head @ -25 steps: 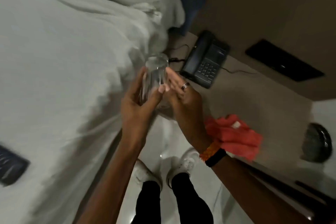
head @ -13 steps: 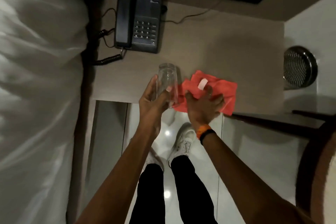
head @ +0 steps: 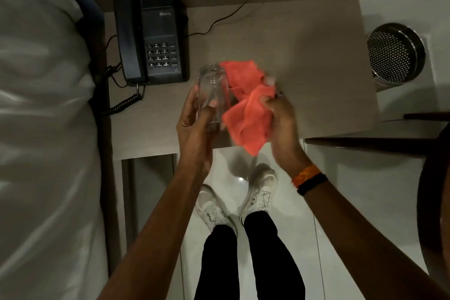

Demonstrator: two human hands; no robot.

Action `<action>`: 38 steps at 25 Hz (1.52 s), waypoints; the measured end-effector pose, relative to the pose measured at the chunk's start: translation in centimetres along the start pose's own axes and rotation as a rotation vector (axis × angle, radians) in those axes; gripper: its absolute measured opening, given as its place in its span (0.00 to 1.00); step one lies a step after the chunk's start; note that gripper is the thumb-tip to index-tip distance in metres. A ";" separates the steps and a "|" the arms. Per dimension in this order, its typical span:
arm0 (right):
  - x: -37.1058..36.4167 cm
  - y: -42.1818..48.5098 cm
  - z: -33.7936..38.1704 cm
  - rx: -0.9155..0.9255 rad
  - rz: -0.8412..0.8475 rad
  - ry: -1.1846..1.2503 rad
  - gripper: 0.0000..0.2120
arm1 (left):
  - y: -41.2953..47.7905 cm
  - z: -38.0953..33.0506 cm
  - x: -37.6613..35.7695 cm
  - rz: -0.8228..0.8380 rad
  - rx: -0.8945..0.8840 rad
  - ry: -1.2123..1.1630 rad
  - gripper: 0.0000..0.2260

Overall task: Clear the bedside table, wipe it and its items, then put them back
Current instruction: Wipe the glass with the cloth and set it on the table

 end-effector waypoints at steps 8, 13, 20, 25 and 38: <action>-3.6 0.0 2.2 0.058 0.105 -0.103 0.25 | -1.3 -0.7 -1.6 0.065 -0.035 0.137 0.22; -3.0 -3.0 1.5 0.059 0.199 -0.216 0.24 | -0.4 -0.6 -1.3 -0.115 -0.004 0.175 0.17; -2.8 0.1 2.4 0.028 0.091 -0.148 0.22 | -1.3 0.2 -1.9 -0.014 -0.034 0.213 0.19; -2.9 -1.4 2.5 0.123 0.121 -0.225 0.25 | 0.2 -1.2 -2.7 -0.064 -0.046 0.305 0.14; -2.2 1.9 3.2 0.065 0.077 -0.102 0.22 | 0.9 -1.4 -3.5 0.039 0.046 0.285 0.22</action>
Point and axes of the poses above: each hand's wrist, its own y-axis towards the middle knuckle, its own x-axis out of the back of the hand, z = x × y, the point moved 6 cm from there along y, towards the middle knuckle, and after that the axes turned 13 degrees about -z, right-handed, at the moved point
